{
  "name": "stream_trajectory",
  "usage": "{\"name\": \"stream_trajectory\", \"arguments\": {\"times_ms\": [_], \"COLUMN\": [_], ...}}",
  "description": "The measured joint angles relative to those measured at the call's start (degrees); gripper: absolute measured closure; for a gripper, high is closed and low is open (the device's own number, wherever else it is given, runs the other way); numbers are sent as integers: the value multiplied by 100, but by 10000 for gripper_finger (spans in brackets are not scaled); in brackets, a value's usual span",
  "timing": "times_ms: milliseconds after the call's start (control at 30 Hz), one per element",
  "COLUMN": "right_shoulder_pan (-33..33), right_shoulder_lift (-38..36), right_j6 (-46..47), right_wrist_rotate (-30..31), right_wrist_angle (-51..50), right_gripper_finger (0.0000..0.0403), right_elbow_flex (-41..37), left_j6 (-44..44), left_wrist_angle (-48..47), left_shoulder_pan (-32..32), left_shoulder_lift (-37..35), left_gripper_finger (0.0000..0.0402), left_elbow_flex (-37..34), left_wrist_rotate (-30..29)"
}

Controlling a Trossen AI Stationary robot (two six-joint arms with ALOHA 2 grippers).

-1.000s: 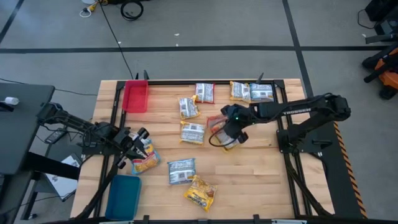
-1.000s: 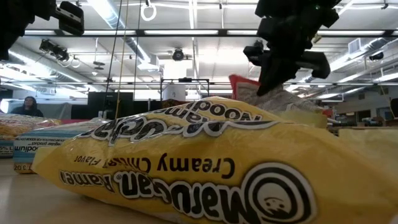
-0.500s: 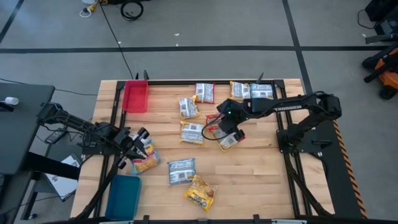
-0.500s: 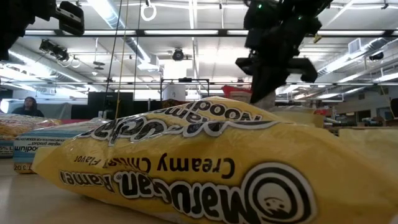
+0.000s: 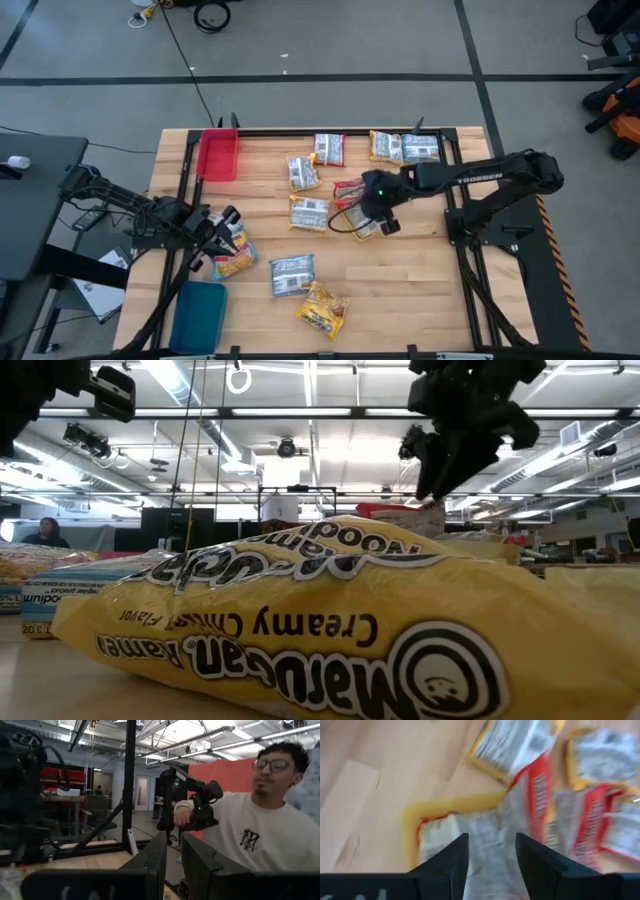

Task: Sort Maruchan noodles
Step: Adjust the red noodle packs in the yellow bin

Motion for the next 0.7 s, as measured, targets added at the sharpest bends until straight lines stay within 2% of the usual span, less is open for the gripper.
{"name": "stream_trajectory", "arguments": {"times_ms": [133, 300, 533, 700], "right_shoulder_pan": [185, 404, 679, 534], "right_shoulder_lift": [180, 431, 636, 1007], "right_j6": [-149, -540, -1216, -1446], "right_wrist_rotate": [496, 1293, 1699, 1836], "right_wrist_angle": [347, 637, 1205, 1286], "right_gripper_finger": [249, 255, 256, 259], "right_elbow_flex": [-528, -630, -628, -625], "left_j6": [258, 180, 95, 105], "left_wrist_angle": [-8, 0, 139, 233], "left_shoulder_pan": [0, 0, -4, 0], "left_shoulder_lift": [-2, 0, -5, 1], "left_gripper_finger": [340, 340, 340, 340], "left_elbow_flex": [0, 0, 0, 0], "left_wrist_rotate": [-2, 1, 438, 323]}}
